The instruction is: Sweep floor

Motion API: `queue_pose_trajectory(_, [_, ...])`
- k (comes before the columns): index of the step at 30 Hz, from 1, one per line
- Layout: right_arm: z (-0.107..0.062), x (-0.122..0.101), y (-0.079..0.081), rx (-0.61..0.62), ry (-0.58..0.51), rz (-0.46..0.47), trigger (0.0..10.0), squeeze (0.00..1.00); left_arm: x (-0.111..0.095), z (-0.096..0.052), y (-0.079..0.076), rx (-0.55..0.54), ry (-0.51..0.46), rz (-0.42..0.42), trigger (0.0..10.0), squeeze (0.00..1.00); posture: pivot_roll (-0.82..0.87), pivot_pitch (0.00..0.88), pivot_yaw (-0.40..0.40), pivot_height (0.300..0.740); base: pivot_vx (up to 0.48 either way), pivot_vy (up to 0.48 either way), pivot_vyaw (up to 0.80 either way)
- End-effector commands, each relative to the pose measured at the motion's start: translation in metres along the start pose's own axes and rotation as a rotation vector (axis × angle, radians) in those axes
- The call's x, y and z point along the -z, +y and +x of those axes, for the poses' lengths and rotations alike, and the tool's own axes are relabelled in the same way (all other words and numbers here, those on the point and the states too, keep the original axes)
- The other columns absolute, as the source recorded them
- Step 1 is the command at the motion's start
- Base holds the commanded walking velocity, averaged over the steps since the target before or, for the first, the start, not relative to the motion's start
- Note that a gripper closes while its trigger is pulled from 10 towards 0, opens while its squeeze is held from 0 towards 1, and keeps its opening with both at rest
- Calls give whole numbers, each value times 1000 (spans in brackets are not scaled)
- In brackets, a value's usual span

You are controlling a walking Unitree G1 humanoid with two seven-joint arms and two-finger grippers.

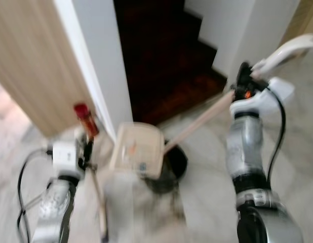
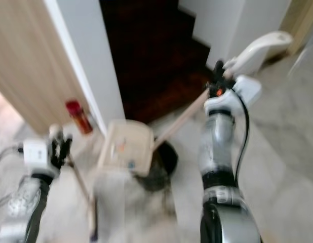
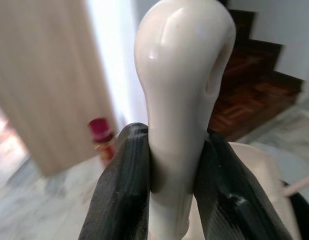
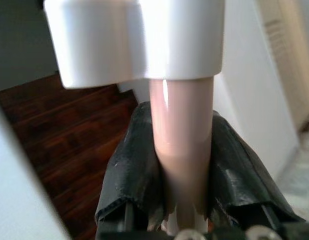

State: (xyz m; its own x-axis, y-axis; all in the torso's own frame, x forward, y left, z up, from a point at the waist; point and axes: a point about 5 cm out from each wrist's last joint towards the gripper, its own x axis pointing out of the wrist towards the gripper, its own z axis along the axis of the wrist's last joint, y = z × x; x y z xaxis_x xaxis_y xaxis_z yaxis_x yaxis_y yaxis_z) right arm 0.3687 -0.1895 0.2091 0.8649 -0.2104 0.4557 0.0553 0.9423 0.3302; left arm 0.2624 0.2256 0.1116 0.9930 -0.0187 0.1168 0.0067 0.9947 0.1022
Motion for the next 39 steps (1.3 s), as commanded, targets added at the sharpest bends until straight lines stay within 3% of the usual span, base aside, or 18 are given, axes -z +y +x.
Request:
queue_pose_trajectory(1, [9,-14,9,-9,-72,36,10000,0,-11,1,8,-3,-44,12,10000,0,103,43,7,740,0,0,0])
queue_pose_trajectory(4, [9,-14,9,-5,-72,36,10000,0,-6,-3,9,30,-17,42,10000,0,102,41,9,740,0,0,0])
queue_pose_trajectory(25, [8,-13,8,-2,-65,30,10000,0,6,-12,18,-6,21,34,10000,0,100,43,12,740,0,0,0])
queue_pose_trajectory(39, [8,-13,8,-3,-61,30,10000,0,2,-8,15,-9,-3,31,10000,0,97,38,12,740,267,0,0])
